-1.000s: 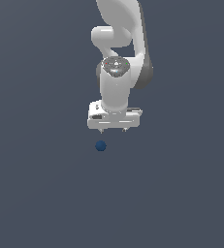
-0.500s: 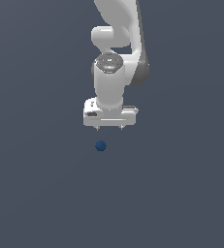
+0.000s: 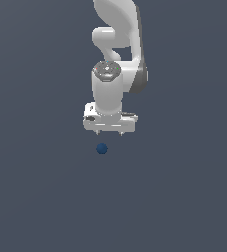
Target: Pick up the object and move it to a goal position.
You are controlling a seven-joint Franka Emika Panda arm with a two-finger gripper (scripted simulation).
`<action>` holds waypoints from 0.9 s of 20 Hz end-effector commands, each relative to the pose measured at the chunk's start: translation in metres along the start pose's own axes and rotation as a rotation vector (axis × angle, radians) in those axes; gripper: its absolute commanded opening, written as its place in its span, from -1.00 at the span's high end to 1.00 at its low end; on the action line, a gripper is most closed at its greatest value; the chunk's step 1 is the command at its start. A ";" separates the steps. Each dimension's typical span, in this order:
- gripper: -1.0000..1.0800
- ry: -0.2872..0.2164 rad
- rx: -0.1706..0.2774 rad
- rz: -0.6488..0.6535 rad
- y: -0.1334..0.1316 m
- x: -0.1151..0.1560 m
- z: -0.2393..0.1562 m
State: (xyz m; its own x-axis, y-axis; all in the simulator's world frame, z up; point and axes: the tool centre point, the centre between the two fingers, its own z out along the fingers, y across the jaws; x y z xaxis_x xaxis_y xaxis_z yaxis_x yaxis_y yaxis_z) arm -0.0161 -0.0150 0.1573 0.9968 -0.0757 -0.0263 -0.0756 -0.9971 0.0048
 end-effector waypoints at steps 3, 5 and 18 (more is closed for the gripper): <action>-0.92 0.004 0.005 0.107 0.007 0.003 0.016; -0.92 0.006 0.008 0.166 0.011 0.004 0.025; -0.92 0.022 0.012 0.479 0.036 0.009 0.070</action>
State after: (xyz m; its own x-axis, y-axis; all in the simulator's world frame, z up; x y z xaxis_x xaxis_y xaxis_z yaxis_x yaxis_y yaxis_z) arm -0.0119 -0.0496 0.0906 0.8631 -0.5051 -0.0053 -0.5051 -0.8631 0.0000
